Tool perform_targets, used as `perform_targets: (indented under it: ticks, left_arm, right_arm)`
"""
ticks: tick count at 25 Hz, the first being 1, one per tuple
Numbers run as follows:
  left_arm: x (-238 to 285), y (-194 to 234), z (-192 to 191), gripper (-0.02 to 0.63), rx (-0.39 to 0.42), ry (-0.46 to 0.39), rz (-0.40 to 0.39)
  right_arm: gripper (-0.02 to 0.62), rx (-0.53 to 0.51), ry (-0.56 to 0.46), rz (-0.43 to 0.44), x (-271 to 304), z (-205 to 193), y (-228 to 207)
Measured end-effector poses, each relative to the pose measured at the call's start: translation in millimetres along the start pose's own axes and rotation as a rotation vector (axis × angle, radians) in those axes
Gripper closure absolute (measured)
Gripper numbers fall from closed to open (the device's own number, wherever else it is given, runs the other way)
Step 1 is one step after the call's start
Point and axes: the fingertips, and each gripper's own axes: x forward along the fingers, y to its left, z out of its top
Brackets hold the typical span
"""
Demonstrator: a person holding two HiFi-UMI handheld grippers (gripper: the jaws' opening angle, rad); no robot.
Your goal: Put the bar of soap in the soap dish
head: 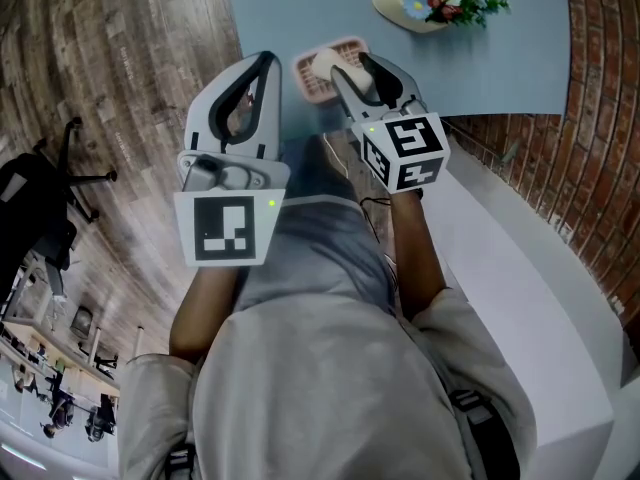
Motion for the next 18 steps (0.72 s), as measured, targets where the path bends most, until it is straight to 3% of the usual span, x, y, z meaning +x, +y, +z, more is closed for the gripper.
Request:
perform_targets:
  ticks: [5, 8, 10, 18]
  left_arm:
    - [-1, 0, 1, 0.603, 0.0, 0.001, 0.003]
    - [-2, 0, 3, 0.603, 0.005, -0.006, 0.001]
    - [-3, -1, 4, 0.603, 0.006, -0.009, 0.0]
    - [-10, -9, 17, 0.603, 0.015, -0.04, -0.005]
  right_arm:
    - [0.435, -0.009, -0.044, -0.031, -6, 11, -6]
    - [0.531, -0.022, -0.084, -0.057, -14, 19, -6]
    - [0.559, -0.025, -0.114, -0.067, -19, 25, -6]
    - [0.581, -0.055, -0.273, -0.081, -60, 66, 7]
